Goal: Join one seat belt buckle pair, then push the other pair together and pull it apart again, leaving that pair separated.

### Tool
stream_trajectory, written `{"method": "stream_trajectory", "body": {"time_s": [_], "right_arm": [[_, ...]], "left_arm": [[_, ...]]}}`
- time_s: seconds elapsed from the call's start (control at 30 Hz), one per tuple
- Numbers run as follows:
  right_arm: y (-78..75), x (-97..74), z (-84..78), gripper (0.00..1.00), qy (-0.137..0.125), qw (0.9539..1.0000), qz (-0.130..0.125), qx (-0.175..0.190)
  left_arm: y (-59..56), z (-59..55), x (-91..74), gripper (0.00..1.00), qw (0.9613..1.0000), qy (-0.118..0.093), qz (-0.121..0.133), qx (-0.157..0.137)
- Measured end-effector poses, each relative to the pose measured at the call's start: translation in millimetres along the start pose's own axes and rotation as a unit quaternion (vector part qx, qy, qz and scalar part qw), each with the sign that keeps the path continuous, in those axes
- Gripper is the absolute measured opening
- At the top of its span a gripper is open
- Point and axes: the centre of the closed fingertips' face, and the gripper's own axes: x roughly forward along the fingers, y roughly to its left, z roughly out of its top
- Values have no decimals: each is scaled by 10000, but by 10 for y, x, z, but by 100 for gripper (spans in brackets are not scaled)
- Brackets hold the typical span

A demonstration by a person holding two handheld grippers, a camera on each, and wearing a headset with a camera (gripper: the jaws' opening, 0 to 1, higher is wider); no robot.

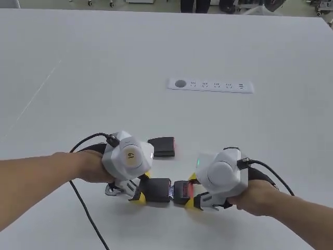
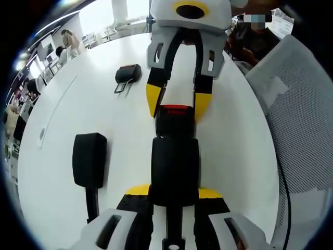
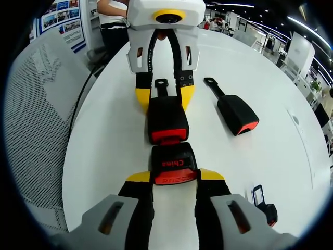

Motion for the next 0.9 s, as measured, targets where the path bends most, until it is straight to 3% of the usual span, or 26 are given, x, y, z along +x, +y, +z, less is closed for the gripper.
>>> {"method": "stream_trajectory", "body": {"time_s": [0.9], "right_arm": [[2,-21,-11,29,71,9999,18,-70]], "left_arm": [[-17,3,9,29,10000,42,-23,43]]}}
